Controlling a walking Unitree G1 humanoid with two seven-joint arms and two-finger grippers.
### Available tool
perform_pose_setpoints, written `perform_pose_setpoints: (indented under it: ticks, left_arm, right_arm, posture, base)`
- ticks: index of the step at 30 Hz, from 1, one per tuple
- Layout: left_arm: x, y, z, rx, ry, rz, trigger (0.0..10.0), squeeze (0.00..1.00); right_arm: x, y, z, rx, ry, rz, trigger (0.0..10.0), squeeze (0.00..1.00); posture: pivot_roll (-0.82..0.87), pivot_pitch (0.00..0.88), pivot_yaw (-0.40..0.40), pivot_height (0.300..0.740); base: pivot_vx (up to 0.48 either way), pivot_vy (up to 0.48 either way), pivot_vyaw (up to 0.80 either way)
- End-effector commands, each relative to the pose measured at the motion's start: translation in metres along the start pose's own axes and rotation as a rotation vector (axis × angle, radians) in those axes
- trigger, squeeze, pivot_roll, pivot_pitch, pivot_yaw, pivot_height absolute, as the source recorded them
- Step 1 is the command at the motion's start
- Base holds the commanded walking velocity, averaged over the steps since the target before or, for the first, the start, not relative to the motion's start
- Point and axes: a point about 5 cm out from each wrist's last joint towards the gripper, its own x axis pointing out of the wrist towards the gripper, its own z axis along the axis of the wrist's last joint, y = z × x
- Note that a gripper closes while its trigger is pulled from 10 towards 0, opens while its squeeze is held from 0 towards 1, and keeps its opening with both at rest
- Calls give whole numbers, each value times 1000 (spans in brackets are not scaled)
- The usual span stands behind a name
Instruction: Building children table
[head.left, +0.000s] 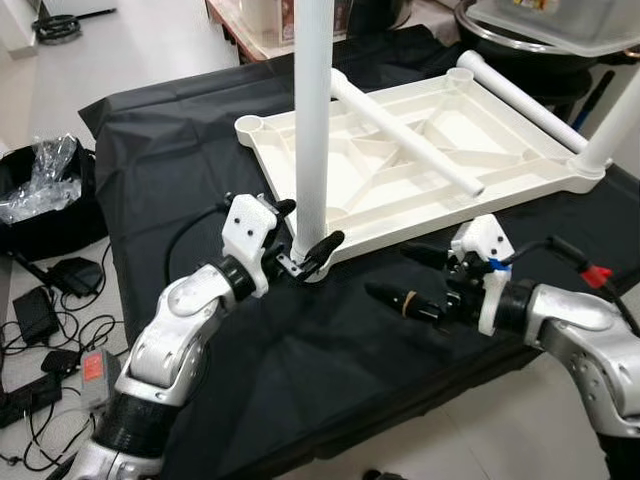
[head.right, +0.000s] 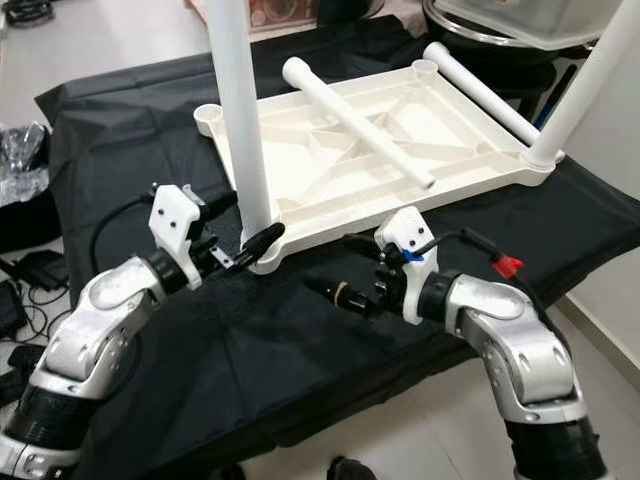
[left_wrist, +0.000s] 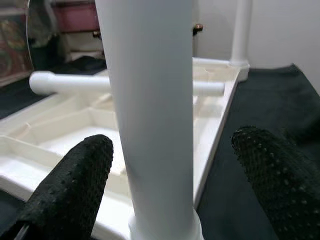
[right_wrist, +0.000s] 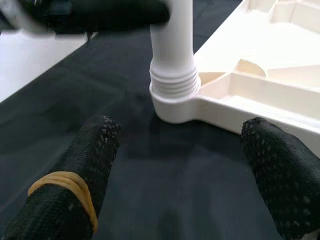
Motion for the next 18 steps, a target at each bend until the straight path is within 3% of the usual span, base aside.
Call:
perform_pose_setpoints:
  ticks: [1, 8, 14, 15, 16, 18]
  left_arm:
    - [0, 1, 0, -5, -14, 3, 10000, 0]
    - [10, -12, -10, -19, -3, -5, 10000, 0]
    - [13, -11, -18, -19, 11, 30, 10000, 0]
    - [14, -10, -19, -15, 16, 39, 8471, 0]
    - [14, -8, -20, -17, 17, 47, 0, 0]
    - [15, -8, -22, -12, 21, 49, 0, 0]
  right_arm:
    - [-5, 1, -1, 0, -1, 3, 10000, 0]
    - [-6, 1, -1, -7, -11, -1, 10000, 0]
    - [-7, 3, 5, -6, -44, 22, 10000, 0]
    - [-7, 3, 5, -6, -49, 26, 10000, 0]
    - [-7, 4, 6, -5, -54, 28, 10000, 0]
    - [-7, 4, 6, -6, -56, 25, 10000, 0]
  posture:
    - [-49, 172, 15, 740]
    - [-51, 177, 21, 740]
    - [-51, 177, 20, 740]
    - [-52, 178, 22, 740]
    - [-52, 178, 22, 740]
    - [-50, 176, 22, 740]
  base:
    - [0, 0, 0]
    - [0, 0, 0]
    - [0, 0, 0]
    - [0, 0, 0]
    - [0, 0, 0]
    - [0, 0, 0]
